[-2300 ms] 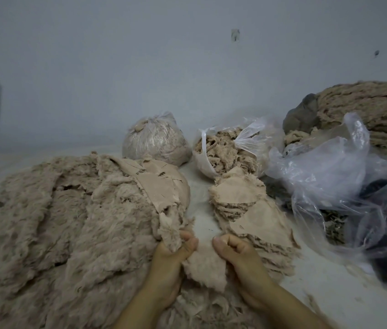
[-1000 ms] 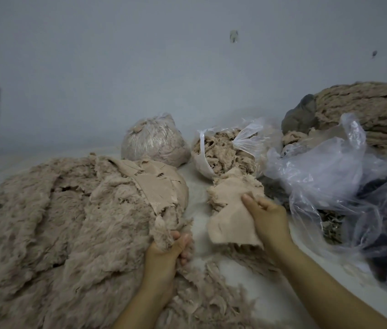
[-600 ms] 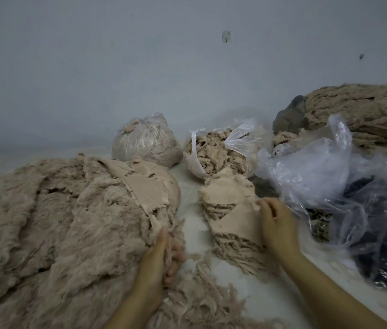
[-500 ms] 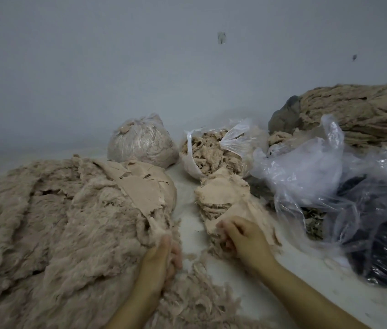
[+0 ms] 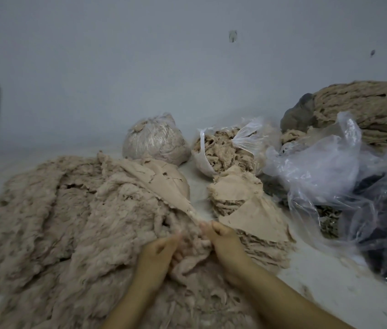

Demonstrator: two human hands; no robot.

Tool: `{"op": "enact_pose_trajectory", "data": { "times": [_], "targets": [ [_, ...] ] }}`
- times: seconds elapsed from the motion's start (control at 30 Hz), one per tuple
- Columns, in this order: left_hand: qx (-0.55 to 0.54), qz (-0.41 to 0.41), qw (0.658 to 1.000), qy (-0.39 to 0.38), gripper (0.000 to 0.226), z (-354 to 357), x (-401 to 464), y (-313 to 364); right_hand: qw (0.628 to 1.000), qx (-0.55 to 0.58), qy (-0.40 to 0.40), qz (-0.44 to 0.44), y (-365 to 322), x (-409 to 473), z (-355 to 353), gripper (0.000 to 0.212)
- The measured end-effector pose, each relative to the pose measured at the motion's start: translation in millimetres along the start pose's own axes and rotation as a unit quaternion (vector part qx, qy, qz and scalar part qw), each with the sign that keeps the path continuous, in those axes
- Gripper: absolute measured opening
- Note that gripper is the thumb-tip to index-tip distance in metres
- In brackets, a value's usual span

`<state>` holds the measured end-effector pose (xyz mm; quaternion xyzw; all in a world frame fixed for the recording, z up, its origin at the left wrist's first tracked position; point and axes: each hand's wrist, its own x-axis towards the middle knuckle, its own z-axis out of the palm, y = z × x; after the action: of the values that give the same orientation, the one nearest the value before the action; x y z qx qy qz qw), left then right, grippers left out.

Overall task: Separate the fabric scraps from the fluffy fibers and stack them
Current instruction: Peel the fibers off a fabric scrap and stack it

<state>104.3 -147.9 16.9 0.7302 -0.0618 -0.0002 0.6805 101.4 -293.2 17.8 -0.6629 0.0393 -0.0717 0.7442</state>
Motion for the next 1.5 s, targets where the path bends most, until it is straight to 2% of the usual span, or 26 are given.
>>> {"op": "enact_pose_trajectory", "data": {
  "times": [0.03, 0.07, 0.17, 0.2, 0.27, 0.33, 0.4, 0.47, 0.53, 0.6, 0.73, 0.8, 0.83, 0.87, 0.93, 1.0, 1.07, 1.13, 1.23, 1.3, 1.4, 1.5],
  "targets": [
    [-0.022, -0.004, 0.999, 0.047, 0.038, -2.0, 4.3, 0.4, 1.000, -0.012, 0.002, -0.020, -1.4, -0.7, -5.2, 0.026],
    [-0.047, -0.019, 0.997, 0.060, 0.038, -2.3, 8.2, 1.3, 0.998, -0.031, -0.008, -0.045, -1.5, -2.4, -10.2, 0.028],
    [-0.164, -0.074, 0.983, -0.032, 0.036, 5.5, 14.9, 10.6, 0.988, -0.070, -0.115, -0.081, 4.2, -13.2, -18.9, 0.033],
    [-0.218, -0.091, 0.971, -0.046, 0.037, 8.2, 17.8, 13.6, 0.981, -0.094, -0.152, -0.079, 6.3, -17.4, -19.8, 0.032],
    [-0.276, -0.117, 0.954, -0.028, 0.032, 11.4, 25.0, 19.1, 0.963, -0.160, -0.194, -0.099, 10.1, -22.1, -22.0, 0.031],
    [-0.279, -0.141, 0.950, -0.002, 0.026, 11.7, 32.1, 20.1, 0.952, -0.176, -0.225, -0.107, 11.3, -24.9, -23.4, 0.032],
    [-0.266, -0.161, 0.950, -0.007, 0.024, 9.1, 37.9, 21.1, 0.947, -0.171, -0.250, -0.103, 12.0, -26.1, -23.3, 0.034],
    [-0.221, -0.166, 0.961, -0.016, 0.022, 7.2, 41.3, 24.0, 0.939, -0.175, -0.278, -0.099, 11.1, -26.7, -22.7, 0.037],
    [-0.149, -0.147, 0.978, 0.013, 0.018, 4.7, 44.9, 26.5, 0.936, -0.171, -0.292, -0.098, 10.6, -27.5, -23.5, 0.034],
    [-0.111, -0.115, 0.985, 0.064, 0.019, 0.7, 49.6, 29.1, 0.943, -0.151, -0.283, -0.092, 6.9, -27.5, -27.5, 0.027],
    [-0.142, -0.069, 0.979, 0.133, 0.010, -7.8, 67.8, 39.2, 0.960, -0.112, -0.247, -0.073, 7.0, -25.5, -37.8, 0.046],
    [-0.205, -0.074, 0.967, 0.130, 0.007, -10.2, 81.8, 48.0, 0.957, -0.110, -0.262, -0.064, 8.8, -25.7, -40.6, 0.037],
    [-0.251, -0.082, 0.957, 0.122, 0.008, -11.9, 89.7, 52.7, 0.952, -0.111, -0.278, -0.059, 8.4, -26.4, -41.1, 0.024],
    [-0.297, -0.090, 0.944, 0.112, 0.013, -13.8, 97.3, 57.2, 0.947, -0.115, -0.295, -0.055, 8.1, -26.9, -41.8, 0.016],
    [-0.358, -0.106, 0.923, 0.089, 0.026, -18.6, 111.4, 64.9, 0.944, -0.124, -0.303, -0.049, 8.1, -28.0, -43.3, 0.015],
    [-0.366, -0.114, 0.922, 0.060, 0.028, -24.1, 122.9, 76.4, 0.953, -0.122, -0.271, -0.056, 6.9, -27.0, -44.2, 0.025],
    [-0.369, -0.097, 0.924, 0.038, 0.031, -31.5, 130.9, 96.7, 0.973, -0.100, -0.193, -0.073, 5.7, -24.4, -42.1, 0.029],
    [-0.388, -0.059, 0.919, 0.032, 0.030, -41.4, 133.4, 122.8, 0.990, -0.030, -0.121, -0.066, 1.7, -21.5, -39.4, 0.027],
    [-0.383, 0.000, 0.922, 0.054, 0.031, -61.1, 116.8, 147.0, 0.991, -0.012, -0.119, -0.060, -11.5, -22.8, -36.9, 0.033],
    [-0.337, 0.010, 0.938, 0.083, 0.026, -74.8, 93.0, 139.9, 0.975, -0.109, -0.174, -0.087, -12.8, -27.2, -36.8, 0.038],
    [-0.233, 0.013, 0.962, 0.145, 0.024, -96.7, 52.4, 100.0, 0.908, -0.277, -0.291, -0.121, -0.9, -40.7, -32.8, 0.028],
    [-0.160, -0.023, 0.969, 0.186, 0.033, -118.1, 29.9, 65.3, 0.866, -0.343, -0.349, -0.105, 6.7, -54.6, -24.6, 0.029]
  ]
}}
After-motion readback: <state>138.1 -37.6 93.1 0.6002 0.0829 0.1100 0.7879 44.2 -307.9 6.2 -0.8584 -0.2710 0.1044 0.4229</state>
